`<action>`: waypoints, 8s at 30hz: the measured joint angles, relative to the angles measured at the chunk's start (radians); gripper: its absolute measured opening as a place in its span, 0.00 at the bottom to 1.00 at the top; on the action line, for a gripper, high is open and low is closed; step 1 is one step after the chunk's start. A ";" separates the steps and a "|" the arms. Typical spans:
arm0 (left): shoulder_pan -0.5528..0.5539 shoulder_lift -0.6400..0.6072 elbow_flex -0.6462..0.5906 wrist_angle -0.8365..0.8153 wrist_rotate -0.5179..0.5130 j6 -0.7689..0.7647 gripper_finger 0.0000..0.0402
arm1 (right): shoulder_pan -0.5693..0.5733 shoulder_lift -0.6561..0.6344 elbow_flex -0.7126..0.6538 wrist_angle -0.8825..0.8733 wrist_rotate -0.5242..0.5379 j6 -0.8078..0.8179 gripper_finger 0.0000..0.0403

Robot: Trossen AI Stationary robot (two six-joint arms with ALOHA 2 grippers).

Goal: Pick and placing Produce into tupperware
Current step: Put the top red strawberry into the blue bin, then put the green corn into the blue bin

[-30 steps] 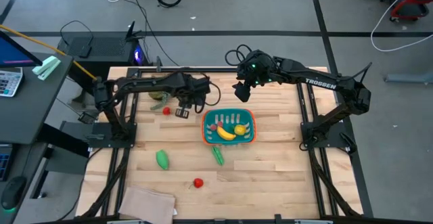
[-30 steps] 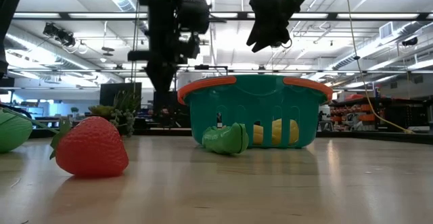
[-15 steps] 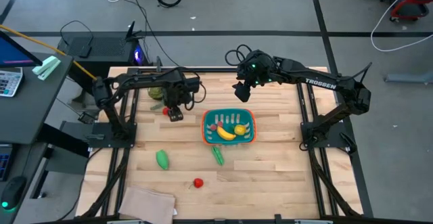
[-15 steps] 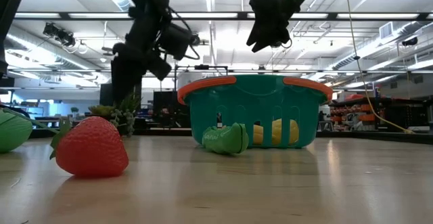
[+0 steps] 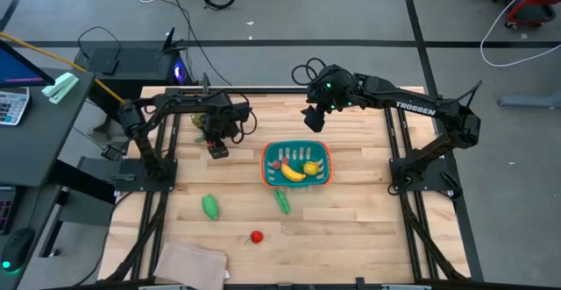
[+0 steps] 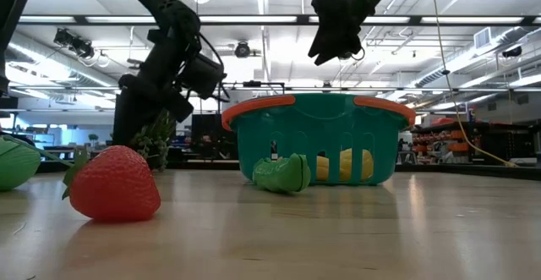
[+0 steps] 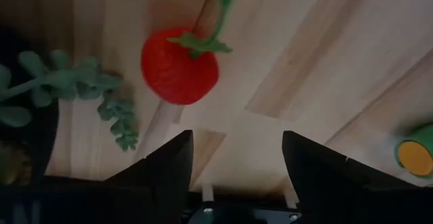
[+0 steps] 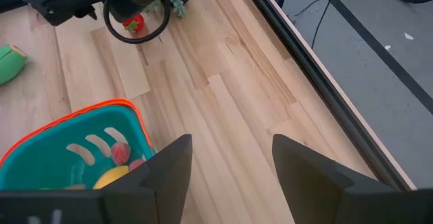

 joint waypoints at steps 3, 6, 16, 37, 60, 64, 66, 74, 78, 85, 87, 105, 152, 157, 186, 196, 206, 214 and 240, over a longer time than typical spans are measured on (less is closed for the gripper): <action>0.015 0.000 0.000 0.013 -0.027 0.006 0.55 | 0.000 0.000 0.000 0.000 0.000 0.000 0.53; 0.031 0.000 0.000 0.033 -0.075 0.030 0.53 | 0.000 0.000 0.000 0.000 0.000 0.000 0.53; 0.025 0.000 0.000 0.112 -0.079 0.188 0.58 | 0.000 0.000 0.000 0.000 0.000 0.000 0.53; 0.026 0.000 -0.034 0.151 -0.081 0.191 0.65 | 0.000 0.000 0.000 0.000 0.000 0.000 0.53; 0.017 -0.001 -0.127 0.259 -0.119 0.093 0.63 | 0.000 0.000 0.000 0.000 0.000 0.010 0.53; 0.016 0.000 -0.126 0.278 -0.119 0.080 0.62 | 0.000 0.000 0.000 0.000 0.000 0.010 0.53; 0.010 0.000 -0.126 0.285 -0.119 0.080 0.62 | 0.000 0.000 0.000 0.000 0.000 0.010 0.53; -0.019 0.000 -0.126 0.304 -0.120 0.078 0.62 | 0.000 0.000 0.000 0.000 0.000 0.010 0.53; -0.029 0.000 -0.126 0.335 -0.120 0.079 0.61 | 0.000 0.000 0.000 0.000 0.000 0.009 0.53; -0.029 0.000 -0.126 0.364 -0.119 0.078 0.60 | 0.000 0.000 0.000 0.000 0.000 0.009 0.53; -0.029 0.000 -0.126 0.365 -0.119 0.077 0.59 | 0.000 0.000 0.000 0.000 0.000 0.009 0.53; -0.029 0.000 -0.126 0.364 -0.118 0.051 0.54 | 0.000 0.000 0.000 0.000 0.000 0.009 0.53; -0.097 0.001 -0.072 0.446 -0.156 0.302 0.64 | -0.001 0.000 0.000 0.001 0.000 0.001 0.53; -0.094 0.001 -0.072 0.454 -0.156 0.297 0.64 | 0.000 0.000 0.000 0.001 0.000 0.001 0.53; -0.085 0.017 -0.073 0.463 -0.157 0.215 0.49 | -0.001 0.000 0.000 0.009 0.000 0.002 0.53; -0.111 0.017 0.057 0.312 -0.157 0.190 0.51 | 0.000 0.000 0.000 0.009 0.000 0.002 0.53; -0.212 0.017 0.417 0.192 -0.157 0.190 0.49 | -0.006 -0.001 0.000 -0.001 0.247 0.005 0.53; -0.361 0.017 0.478 0.272 -0.140 0.127 0.47 | -0.068 -0.004 0.000 0.000 0.406 0.019 0.53; -0.463 0.302 0.480 0.576 0.028 -0.114 0.63 | -0.237 -0.004 0.000 -0.046 0.329 0.008 0.53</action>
